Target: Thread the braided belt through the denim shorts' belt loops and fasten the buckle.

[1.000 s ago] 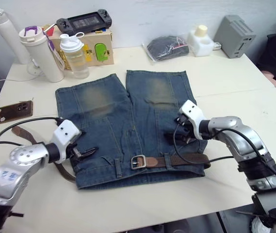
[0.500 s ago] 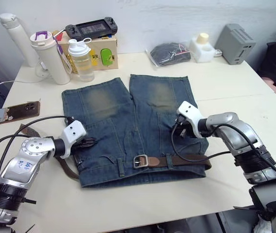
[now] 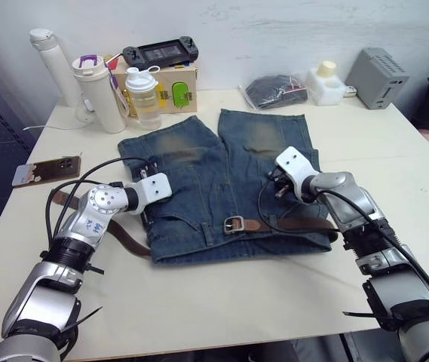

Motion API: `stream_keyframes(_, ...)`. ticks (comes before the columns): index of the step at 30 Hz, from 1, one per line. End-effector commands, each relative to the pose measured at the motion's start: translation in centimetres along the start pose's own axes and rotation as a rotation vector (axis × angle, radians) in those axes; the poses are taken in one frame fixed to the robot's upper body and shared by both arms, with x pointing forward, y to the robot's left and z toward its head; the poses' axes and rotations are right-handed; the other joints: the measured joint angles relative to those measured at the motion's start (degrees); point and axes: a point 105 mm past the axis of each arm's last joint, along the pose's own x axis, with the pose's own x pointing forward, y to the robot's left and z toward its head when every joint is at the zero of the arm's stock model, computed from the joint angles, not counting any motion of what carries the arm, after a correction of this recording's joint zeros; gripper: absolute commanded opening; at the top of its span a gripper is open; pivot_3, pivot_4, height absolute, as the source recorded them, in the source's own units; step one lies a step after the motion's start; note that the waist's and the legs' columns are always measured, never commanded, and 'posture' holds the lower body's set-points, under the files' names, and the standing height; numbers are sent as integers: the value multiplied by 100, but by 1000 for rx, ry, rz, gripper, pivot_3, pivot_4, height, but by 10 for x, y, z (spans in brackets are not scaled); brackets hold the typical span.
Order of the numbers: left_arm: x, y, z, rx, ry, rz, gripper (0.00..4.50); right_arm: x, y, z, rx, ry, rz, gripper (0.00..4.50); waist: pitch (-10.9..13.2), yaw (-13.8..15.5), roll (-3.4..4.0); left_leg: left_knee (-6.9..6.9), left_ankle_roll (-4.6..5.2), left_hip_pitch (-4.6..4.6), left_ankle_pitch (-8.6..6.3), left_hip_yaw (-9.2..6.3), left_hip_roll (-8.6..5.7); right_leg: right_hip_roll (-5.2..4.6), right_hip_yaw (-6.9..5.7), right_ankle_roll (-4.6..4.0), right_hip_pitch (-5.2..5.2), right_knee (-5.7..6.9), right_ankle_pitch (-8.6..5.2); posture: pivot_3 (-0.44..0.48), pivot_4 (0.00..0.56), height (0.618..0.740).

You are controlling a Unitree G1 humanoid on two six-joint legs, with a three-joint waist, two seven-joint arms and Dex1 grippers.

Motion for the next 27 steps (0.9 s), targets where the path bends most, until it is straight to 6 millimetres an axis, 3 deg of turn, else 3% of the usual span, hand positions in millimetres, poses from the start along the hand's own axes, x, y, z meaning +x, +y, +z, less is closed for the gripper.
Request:
stream_keyframes(1,3,-11,-26,-25,94,-16,0,2,-11,-24,25,91,-56,49,0,-16,0,-1,2,0,1,0,-4,-7,-1,2,0,0,1,0,150,687)
stream_keyframes(2,2,-8,-23,-34,73,-1,0,1,-11,-21,32,76,-56,49,0,-20,0,-2,5,0,2,-2,-9,-12,-2,4,0,1,1,0,150,687)
stream_keyframes(5,-5,2,-9,-68,2,44,1064,-2,-14,-9,62,16,-67,0,2,-47,0,-3,7,-6,3,-9,-15,-18,-4,9,-2,0,3,0,150,687)
stream_keyframes(8,-18,16,12,-64,-58,104,2343,-11,-15,9,97,-78,-47,936,17,-83,3,-9,8,-18,4,-10,-17,-16,-6,13,-12,3,5,0,150,687)
stream_keyframes(10,-37,28,32,-79,-113,158,3145,-23,-10,28,135,-174,9,1810,34,-109,3,-15,9,-38,5,-11,-16,-12,-8,15,-27,1,7,0,150,687)
stream_keyframes(13,-69,35,54,-151,-175,227,4327,-47,2,49,134,-282,106,3151,58,-183,-1,-7,14,-143,9,-15,-16,-2,-13,18,-125,4,8,0,150,687)
stream_keyframes(15,-96,37,57,-223,-162,305,4500,-66,11,61,135,-353,184,4168,61,-226,3,-8,15,-184,9,-29,-15,21,-31,18,-155,2,8,0,150,687)
stream_keyframes(16,-106,38,55,-254,-144,343,4500,-73,15,66,135,-377,214,4435,65,-256,3,-11,15,-196,9,-33,-14,41,-33,18,-164,-1,9,0,150,687)
stream_keyframes(21,-146,21,33,-412,49,532,4500,-100,42,79,57,-472,372,4435,81,-255,-15,-27,12,-189,8,-33,3,67,-23,19,-162,-14,8,0,150,687)
stream_keyframes(27,-171,1,-7,-698,287,828,4500,-124,74,79,-8,-576,600,4435,173,-69,-62,-13,3,-125,21,-40,7,70,-1,23,-90,-29,13,0,150,687)
